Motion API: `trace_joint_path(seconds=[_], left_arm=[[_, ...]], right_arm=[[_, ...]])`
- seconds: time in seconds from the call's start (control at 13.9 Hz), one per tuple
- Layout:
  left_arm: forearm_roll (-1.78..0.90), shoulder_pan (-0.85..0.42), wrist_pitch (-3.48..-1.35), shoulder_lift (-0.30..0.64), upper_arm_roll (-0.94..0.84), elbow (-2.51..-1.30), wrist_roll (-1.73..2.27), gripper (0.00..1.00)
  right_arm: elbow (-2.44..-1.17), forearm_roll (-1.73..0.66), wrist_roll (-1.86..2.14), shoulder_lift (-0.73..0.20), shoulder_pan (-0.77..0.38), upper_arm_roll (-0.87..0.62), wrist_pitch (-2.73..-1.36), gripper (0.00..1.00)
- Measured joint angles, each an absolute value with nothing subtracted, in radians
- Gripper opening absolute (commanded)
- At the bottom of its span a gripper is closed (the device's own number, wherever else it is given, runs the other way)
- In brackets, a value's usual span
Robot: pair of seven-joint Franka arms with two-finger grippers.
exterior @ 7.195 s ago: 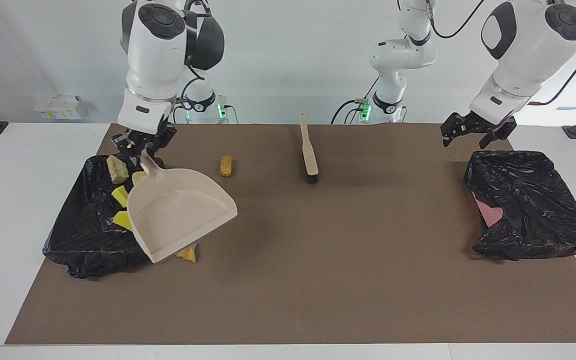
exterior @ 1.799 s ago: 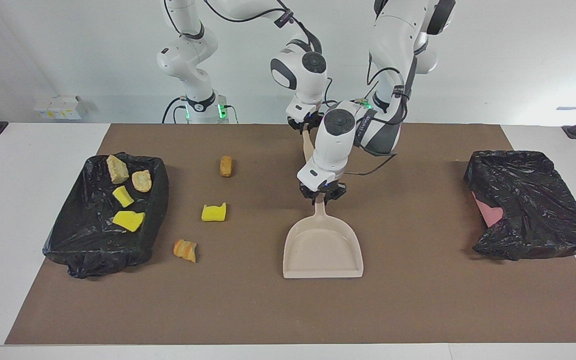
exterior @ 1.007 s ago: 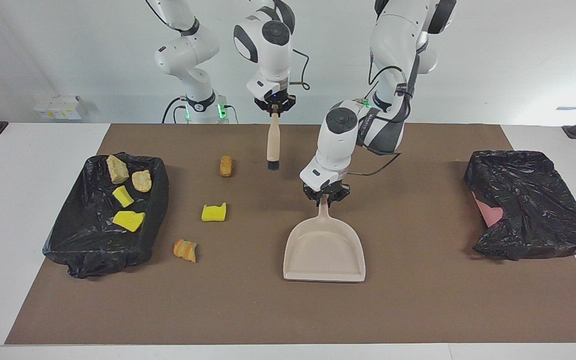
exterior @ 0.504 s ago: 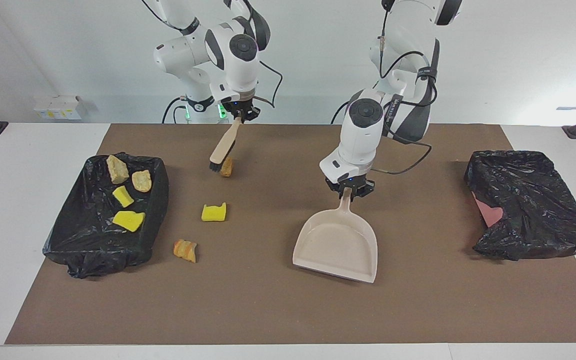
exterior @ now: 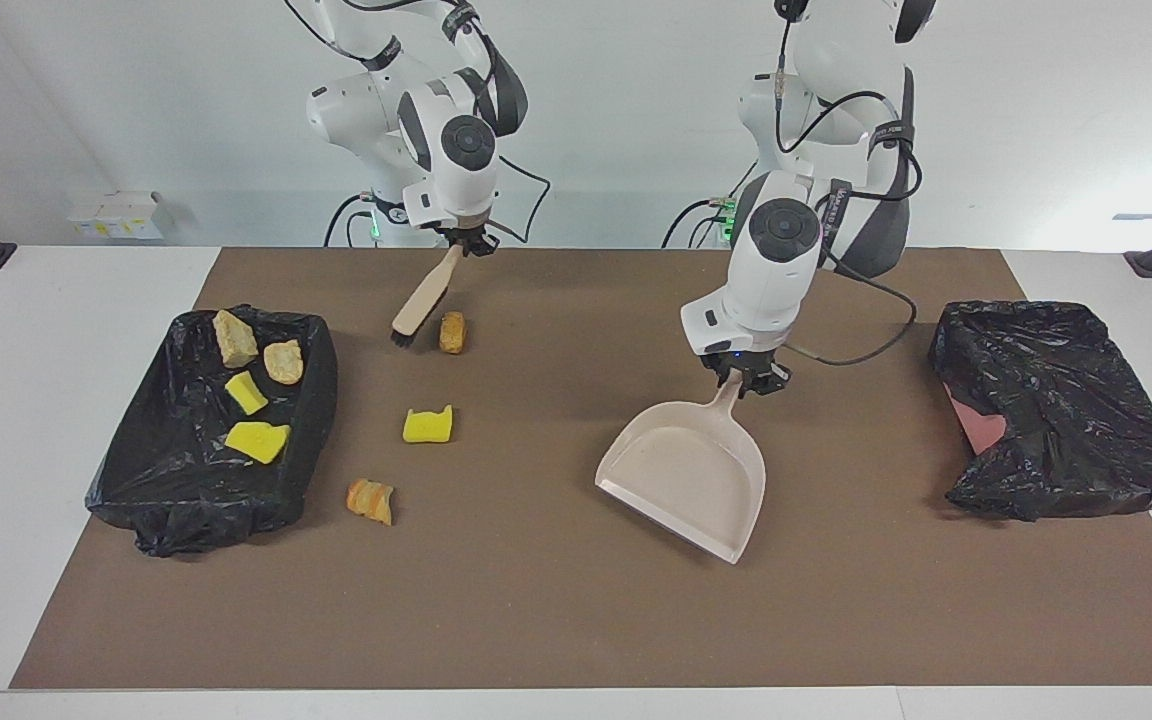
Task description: Sweep and dump trash in bin
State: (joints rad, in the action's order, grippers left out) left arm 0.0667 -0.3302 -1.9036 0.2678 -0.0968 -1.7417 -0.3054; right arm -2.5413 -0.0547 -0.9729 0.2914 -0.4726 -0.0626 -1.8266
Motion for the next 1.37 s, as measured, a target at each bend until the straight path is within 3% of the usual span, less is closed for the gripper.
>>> trace_joint_path(seconds=[0.43,0.86,1.15,1.37], left_arm=[[0.07,-0.316,-1.897,0.268,-0.097,-1.743,-0.611,0.0],[0.183,-0.324,-1.896,0.266,-0.118,-1.754,-0.874,0.0],[0.184,-0.363,-1.915,0.225,-0.124,-1.843,-0.906,0.0],[0.184,-0.411,-2.009,0.153,-0.127,-1.98,-0.887,0.0]], right_arm=[[-2.447,-0.066,-0.958,0.161,-0.477,-0.067,-1.93,0.0],[-2.21,-0.073,-0.925,-0.076,-0.473,-0.066,-1.996,0.0],[-2.117,-0.124,-0.829,-0.135,-0.464,-0.065,-1.996,0.0],[-2.106,-0.177,-0.805,-0.142,-0.469,-0.067,-1.996,0.0]])
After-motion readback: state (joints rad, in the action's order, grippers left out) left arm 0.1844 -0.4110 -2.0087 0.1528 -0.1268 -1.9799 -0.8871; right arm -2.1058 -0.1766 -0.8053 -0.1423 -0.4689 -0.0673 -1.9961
